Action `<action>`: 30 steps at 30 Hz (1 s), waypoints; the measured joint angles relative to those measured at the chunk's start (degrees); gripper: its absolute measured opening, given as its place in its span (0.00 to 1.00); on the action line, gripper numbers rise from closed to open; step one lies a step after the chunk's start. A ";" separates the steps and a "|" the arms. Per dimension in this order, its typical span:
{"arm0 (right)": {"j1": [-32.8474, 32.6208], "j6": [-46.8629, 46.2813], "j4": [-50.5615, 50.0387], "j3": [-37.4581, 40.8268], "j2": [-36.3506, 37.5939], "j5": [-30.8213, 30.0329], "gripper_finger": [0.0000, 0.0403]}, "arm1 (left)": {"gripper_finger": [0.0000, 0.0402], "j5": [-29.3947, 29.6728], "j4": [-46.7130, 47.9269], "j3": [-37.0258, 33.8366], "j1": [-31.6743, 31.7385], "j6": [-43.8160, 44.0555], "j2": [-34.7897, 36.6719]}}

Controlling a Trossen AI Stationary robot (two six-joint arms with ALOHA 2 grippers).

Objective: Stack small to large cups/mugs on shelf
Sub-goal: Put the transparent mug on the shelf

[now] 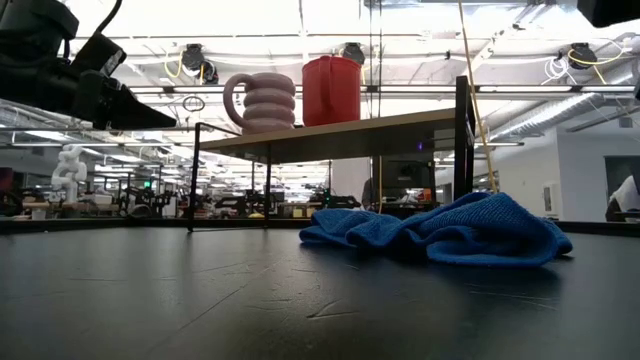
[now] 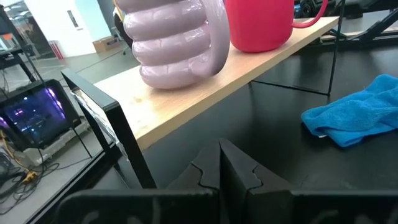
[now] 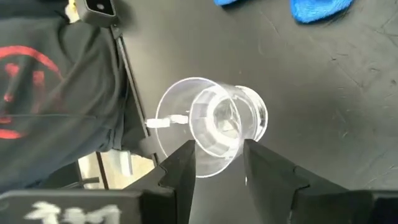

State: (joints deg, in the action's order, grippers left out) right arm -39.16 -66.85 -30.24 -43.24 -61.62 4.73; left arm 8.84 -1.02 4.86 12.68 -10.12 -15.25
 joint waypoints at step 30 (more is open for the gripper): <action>0.04 1.53 0.13 0.02 -7.62 1.43 0.32 | 0.01 0.13 -0.19 0.01 0.01 -0.10 0.00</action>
State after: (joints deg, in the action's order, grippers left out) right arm -39.11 -65.32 -30.11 -43.22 -69.25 6.15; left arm 8.97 -1.21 4.87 12.69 -10.22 -15.25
